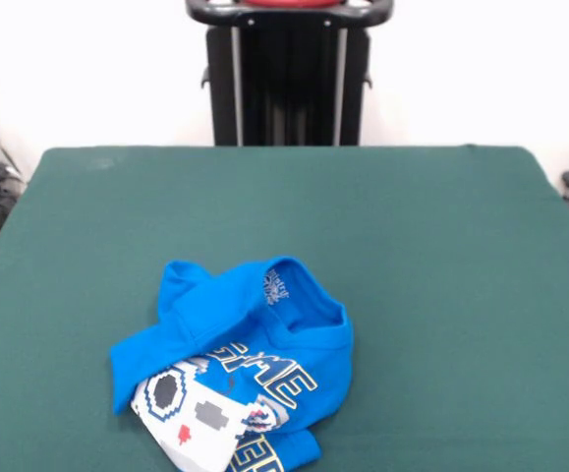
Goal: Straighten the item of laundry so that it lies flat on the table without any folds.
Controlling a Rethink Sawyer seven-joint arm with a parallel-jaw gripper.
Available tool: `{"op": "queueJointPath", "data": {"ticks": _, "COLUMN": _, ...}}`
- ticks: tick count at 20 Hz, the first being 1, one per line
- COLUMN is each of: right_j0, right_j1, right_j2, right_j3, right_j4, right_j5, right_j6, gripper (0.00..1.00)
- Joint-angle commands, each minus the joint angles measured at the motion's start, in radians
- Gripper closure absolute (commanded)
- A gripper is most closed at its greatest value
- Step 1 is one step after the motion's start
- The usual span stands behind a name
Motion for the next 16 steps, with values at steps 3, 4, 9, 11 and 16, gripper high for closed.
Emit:
{"op": "queueJointPath", "data": {"ticks": 3, "right_j0": -0.026, "right_j1": 0.085, "right_j2": 0.098, "right_j3": -0.084, "right_j4": -0.062, "right_j5": 0.472, "right_j6": -0.612, "gripper": 1.00}}
{"op": "queueJointPath", "data": {"ticks": 4, "right_j0": -0.023, "right_j1": 0.108, "right_j2": 0.091, "right_j3": -0.060, "right_j4": -0.066, "right_j5": 0.418, "right_j6": -0.585, "gripper": 1.00}}
{"op": "queueJointPath", "data": {"ticks": 9, "right_j0": -0.012, "right_j1": 0.221, "right_j2": 0.077, "right_j3": -0.026, "right_j4": -0.088, "right_j5": 0.199, "right_j6": -0.475, "gripper": 1.00}}
{"op": "queueJointPath", "data": {"ticks": 11, "right_j0": -0.003, "right_j1": 0.252, "right_j2": 0.070, "right_j3": -0.038, "right_j4": -0.089, "right_j5": 0.161, "right_j6": -0.437, "gripper": 1.00}}
{"op": "queueJointPath", "data": {"ticks": 16, "right_j0": 0.018, "right_j1": 0.341, "right_j2": 0.064, "right_j3": -0.111, "right_j4": -0.101, "right_j5": 0.107, "right_j6": -0.389, "gripper": 1.00}}
